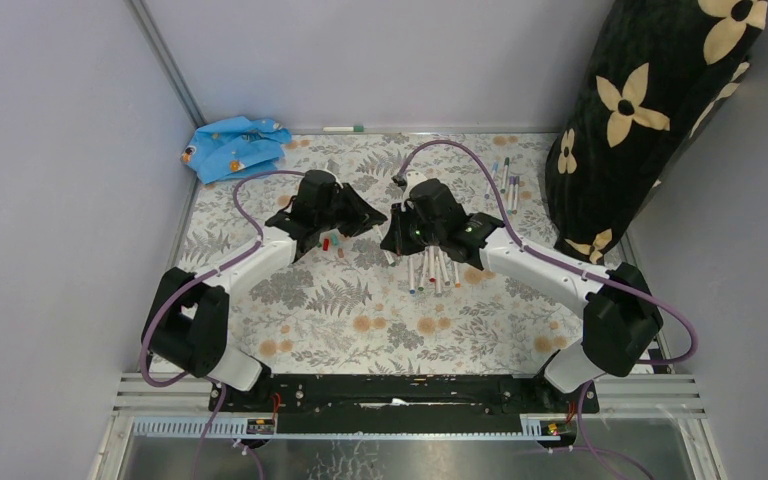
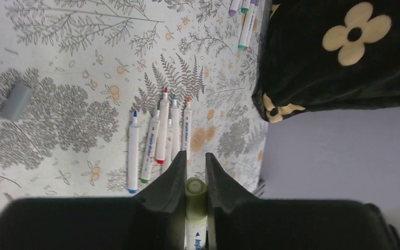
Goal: Open the pen caps
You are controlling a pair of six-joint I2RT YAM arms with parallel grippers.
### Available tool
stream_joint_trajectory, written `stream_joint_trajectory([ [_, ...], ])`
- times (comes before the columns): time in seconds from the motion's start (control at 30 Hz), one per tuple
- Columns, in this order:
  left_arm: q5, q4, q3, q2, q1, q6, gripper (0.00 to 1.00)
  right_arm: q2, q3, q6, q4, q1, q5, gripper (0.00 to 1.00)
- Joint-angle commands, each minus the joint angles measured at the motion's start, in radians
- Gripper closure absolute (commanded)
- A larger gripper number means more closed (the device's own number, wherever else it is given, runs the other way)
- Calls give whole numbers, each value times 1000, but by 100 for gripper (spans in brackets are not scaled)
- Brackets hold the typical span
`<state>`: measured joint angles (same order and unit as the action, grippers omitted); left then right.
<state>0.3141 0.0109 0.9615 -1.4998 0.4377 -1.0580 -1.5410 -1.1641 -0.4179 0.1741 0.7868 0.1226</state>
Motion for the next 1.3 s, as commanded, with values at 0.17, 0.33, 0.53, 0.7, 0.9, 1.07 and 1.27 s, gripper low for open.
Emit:
stream_joint_trajectory([
  [0.17,4,-28,-15,42,1,-3,100,45,-32,-7,-43,12,-2,100],
  [0.33,44,-73,-29,36,1,-26,100,29,-50,-3,-57,15,4,79],
  [0.53,75,-106,-41,41,-3,-53,100,-5,-70,-3,-64,20,3,70],
  [0.7,90,-122,-49,52,-7,-70,100,-31,-72,-11,-81,21,10,70],
  [0.9,103,-129,-47,62,-13,-78,100,-61,-77,-13,-94,21,7,77],
  [1.07,86,-118,-45,62,-27,-65,100,-72,-74,-9,-80,22,3,100],
  [1.27,77,-193,-53,10,-121,-107,100,-18,45,-30,-91,45,-32,100],
])
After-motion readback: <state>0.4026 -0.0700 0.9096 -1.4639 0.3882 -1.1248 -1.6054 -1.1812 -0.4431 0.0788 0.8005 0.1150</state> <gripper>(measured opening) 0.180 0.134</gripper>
